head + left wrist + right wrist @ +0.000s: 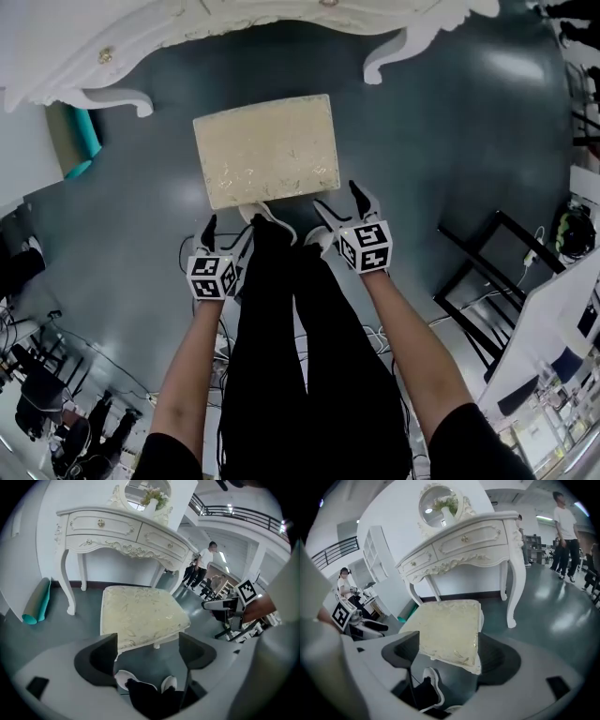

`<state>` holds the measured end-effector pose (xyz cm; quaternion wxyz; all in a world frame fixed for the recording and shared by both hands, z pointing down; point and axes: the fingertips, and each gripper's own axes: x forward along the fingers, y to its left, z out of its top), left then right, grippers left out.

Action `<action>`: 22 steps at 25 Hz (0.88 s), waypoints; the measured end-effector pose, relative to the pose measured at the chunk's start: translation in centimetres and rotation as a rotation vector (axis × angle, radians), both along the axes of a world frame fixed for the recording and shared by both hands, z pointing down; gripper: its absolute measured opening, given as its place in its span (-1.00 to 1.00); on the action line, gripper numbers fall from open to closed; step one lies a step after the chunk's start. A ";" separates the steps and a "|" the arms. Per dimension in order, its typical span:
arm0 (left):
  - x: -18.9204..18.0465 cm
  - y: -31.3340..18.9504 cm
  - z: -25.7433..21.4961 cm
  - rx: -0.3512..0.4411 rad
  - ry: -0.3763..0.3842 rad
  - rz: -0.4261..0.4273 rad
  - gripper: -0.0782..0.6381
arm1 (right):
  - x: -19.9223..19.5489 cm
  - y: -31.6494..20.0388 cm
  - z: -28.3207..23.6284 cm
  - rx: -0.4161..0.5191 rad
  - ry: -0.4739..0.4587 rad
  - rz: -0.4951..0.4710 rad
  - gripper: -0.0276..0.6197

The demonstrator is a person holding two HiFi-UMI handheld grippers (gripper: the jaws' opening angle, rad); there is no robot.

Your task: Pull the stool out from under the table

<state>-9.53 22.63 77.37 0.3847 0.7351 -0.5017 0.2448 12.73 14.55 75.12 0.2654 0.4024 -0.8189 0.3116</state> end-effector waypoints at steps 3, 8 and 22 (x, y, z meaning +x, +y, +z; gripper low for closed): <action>2.5 0.1 -4.3 0.032 0.030 0.021 0.38 | -0.6 0.1 -5.1 0.042 -0.039 0.028 0.33; 5.8 -0.7 -13.6 0.101 0.082 0.033 0.38 | 0.0 1.1 -13.8 0.073 -0.096 0.083 0.33; 8.8 -2.9 -37.4 0.335 0.185 0.079 0.38 | -0.9 -0.1 -39.3 0.390 -0.169 -0.041 0.33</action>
